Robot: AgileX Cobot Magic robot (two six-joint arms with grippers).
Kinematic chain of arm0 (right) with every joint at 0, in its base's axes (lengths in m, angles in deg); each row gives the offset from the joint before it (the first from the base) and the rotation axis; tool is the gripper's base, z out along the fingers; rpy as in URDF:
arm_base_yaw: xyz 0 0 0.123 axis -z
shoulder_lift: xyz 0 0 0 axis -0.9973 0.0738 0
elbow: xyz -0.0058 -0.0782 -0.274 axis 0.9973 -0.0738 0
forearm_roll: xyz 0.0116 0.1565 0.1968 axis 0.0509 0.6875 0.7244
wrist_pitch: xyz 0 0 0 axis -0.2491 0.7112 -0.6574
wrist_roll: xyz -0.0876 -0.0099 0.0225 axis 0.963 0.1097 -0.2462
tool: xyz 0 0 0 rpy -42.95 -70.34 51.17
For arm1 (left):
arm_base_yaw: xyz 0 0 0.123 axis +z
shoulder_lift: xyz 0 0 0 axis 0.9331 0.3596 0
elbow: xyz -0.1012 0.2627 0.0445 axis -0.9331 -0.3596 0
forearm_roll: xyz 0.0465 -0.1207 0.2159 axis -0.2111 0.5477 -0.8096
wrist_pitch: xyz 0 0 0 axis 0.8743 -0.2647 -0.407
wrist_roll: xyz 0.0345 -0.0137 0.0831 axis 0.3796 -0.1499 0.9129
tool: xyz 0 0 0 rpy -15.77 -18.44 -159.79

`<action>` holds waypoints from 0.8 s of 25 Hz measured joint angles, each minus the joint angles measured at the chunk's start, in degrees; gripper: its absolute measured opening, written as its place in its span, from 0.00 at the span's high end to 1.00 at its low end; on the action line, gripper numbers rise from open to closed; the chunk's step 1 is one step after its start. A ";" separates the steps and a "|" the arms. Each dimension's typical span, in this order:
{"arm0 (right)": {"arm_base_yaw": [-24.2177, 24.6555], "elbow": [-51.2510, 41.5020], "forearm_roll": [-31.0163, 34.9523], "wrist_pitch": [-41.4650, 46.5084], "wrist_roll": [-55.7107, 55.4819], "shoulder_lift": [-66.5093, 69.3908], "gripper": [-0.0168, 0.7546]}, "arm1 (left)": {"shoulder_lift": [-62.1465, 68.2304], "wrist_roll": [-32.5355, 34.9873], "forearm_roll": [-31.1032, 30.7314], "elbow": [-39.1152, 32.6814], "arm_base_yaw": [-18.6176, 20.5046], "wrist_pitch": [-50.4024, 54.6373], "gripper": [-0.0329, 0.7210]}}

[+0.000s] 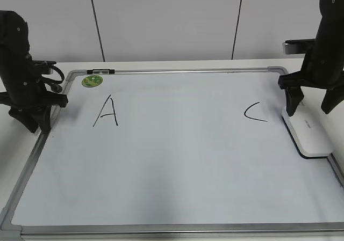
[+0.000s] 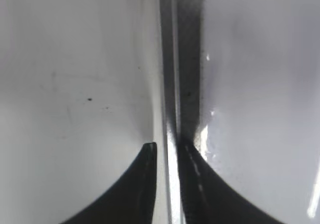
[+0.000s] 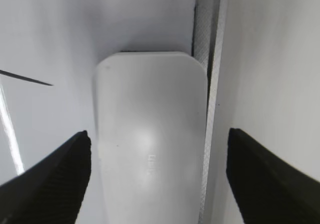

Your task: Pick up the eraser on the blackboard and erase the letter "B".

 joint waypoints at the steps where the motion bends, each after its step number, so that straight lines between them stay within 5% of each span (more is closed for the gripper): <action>1: 0.00 0.13 -0.31 0.08 -0.10 0.00 0.17 | 0.00 0.00 -0.47 0.00 0.00 0.00 0.61; 7: 0.00 0.13 -0.67 0.21 -0.20 -0.50 0.17 | -0.67 -0.51 -1.81 0.51 0.00 1.40 0.35; 20: 0.03 0.13 -0.67 0.49 -1.45 -6.40 0.22 | -3.37 -0.63 -0.84 5.79 -0.10 8.83 0.32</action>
